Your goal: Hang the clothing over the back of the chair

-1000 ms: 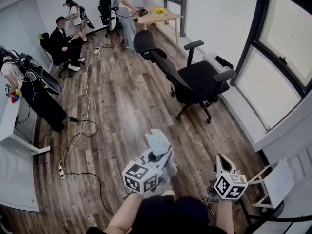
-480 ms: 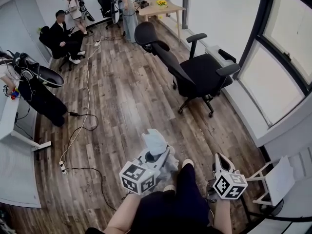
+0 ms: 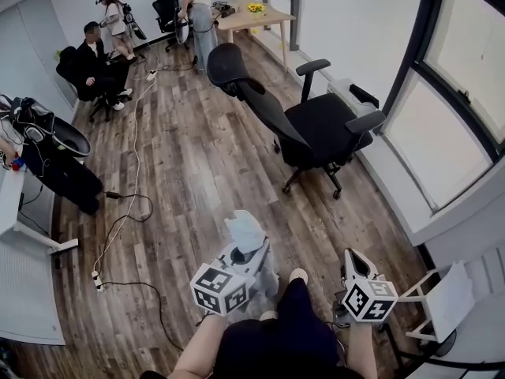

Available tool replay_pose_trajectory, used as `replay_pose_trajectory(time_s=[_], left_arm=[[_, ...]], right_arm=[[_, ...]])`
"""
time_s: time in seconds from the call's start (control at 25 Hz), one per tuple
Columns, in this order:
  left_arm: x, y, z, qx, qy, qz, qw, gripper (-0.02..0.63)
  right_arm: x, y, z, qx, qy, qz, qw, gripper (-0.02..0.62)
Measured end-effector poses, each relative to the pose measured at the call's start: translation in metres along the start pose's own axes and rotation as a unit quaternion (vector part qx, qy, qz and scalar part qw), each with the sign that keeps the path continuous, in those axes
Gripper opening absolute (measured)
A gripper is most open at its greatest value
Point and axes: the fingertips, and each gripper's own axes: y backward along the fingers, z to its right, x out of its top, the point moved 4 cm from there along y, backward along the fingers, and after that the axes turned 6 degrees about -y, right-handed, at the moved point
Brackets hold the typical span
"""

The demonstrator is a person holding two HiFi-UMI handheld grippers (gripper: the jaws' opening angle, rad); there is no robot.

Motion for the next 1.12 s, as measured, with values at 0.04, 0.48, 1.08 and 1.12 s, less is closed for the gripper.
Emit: replay_pose_trajectory(time_s=[0.04,0.48,1.08,1.12], left_arm=[[0.004,-0.009,-0.002,0.0,0.0,0.002,1.0,0.02],[0.047,-0.111,-0.028,0.003,-0.002,0.012,0.9999,0.02],[0.072,-0.201,-0.055,0.028,0.001,0.014,0.9995,0.02],[0.073,-0.204,-0.056,0.028,-0.001,0.016,0.9995,0.02]], right_arm=[[0.006,-0.006,0.003,0.001,0.002,0.0,1.0,0.002],[0.082,-0.075,0.053,0.004,0.012,0.0,1.0,0.002],[0.143,-0.16,0.091,0.04,0.03,-0.016,0.999,0.002],[0.145,-0.164,0.092,0.043,0.033,-0.015,0.998,0.002]])
